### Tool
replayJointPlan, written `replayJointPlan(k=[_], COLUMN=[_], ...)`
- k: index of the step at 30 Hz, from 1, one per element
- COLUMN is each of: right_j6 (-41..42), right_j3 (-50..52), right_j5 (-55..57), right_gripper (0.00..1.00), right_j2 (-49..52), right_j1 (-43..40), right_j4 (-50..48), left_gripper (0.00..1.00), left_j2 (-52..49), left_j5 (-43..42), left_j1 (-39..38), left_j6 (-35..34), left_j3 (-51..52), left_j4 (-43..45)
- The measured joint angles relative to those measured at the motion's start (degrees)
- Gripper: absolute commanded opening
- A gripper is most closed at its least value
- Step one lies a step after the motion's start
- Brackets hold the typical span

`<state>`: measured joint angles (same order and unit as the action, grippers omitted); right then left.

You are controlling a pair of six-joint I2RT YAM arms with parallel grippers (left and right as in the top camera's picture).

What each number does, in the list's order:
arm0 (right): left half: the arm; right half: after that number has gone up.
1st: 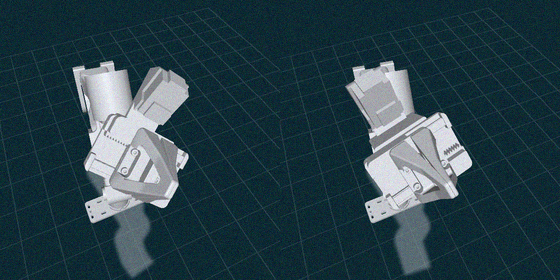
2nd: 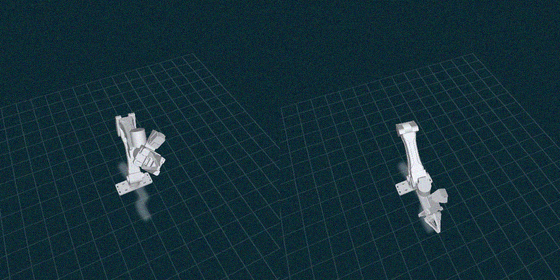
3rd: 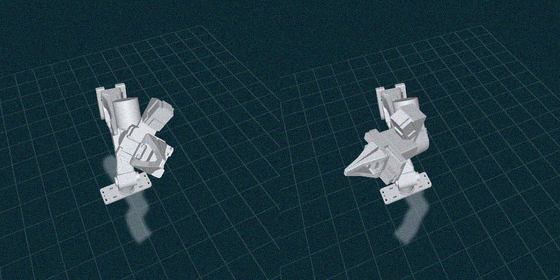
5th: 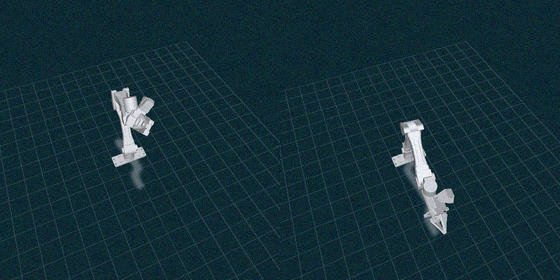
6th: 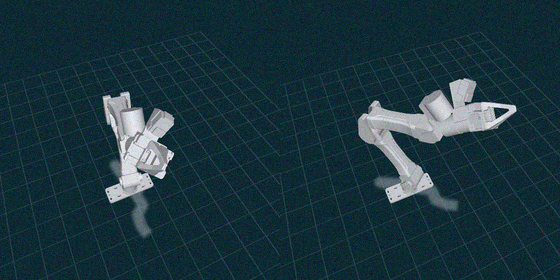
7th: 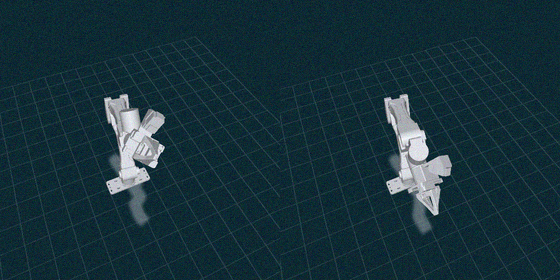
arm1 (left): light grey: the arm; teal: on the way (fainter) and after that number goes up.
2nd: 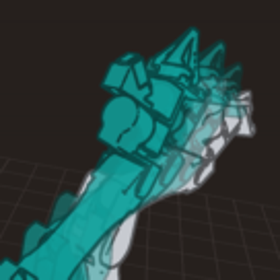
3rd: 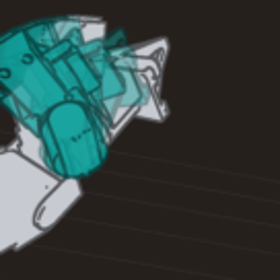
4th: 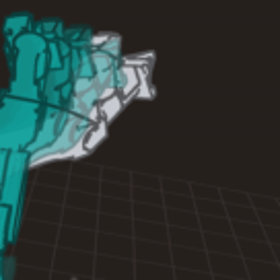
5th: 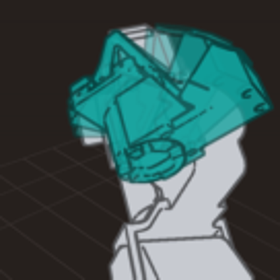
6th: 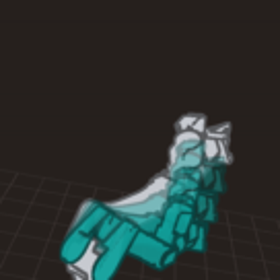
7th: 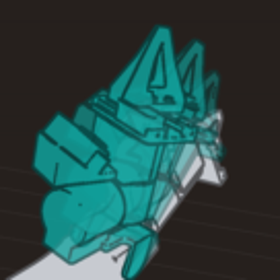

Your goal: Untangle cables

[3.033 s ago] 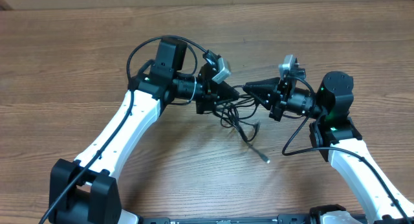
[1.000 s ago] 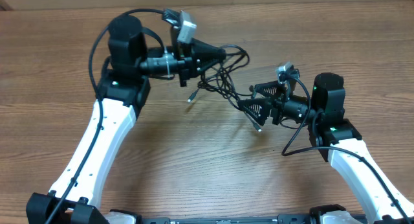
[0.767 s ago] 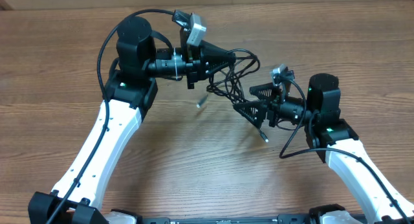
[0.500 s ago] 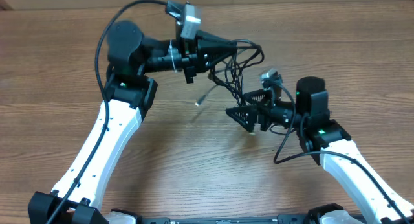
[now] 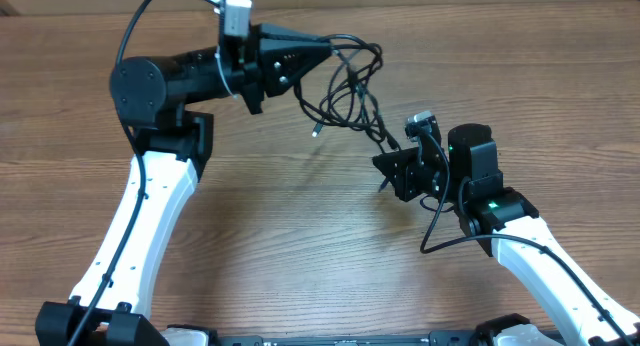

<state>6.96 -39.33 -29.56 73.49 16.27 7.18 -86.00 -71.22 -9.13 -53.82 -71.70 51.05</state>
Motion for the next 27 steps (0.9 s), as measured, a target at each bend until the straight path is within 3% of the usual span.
replayJointPlan(k=[3,7,20,27], right_j6=[0.22,0.15,-5.57,-6.54], right_j3=[0.0,0.0,0.0,0.0], right_j5=[1.07,1.97,-11.34,-14.01], right_gripper=[0.64,0.9,0.98,1.0], right_j2=[0.0,0.0,0.0,0.0], right_j1=[-0.02,0.0,-0.04,-0.07], right_j4=[0.15,-0.48,-14.93,-23.74], left_gripper=[0.04,0.04,0.04,0.04], left_j2=[0.0,0.02,0.02,0.02], left_j5=[-0.46,-1.07,-5.49,-13.66], left_j1=[1.07,1.88,2.16,2.14], left_j6=[-1.36,-1.77,0.17,3.02], left_j3=[0.0,0.0,0.0,0.0], left_j4=[0.09,0.0,-0.46,-0.44])
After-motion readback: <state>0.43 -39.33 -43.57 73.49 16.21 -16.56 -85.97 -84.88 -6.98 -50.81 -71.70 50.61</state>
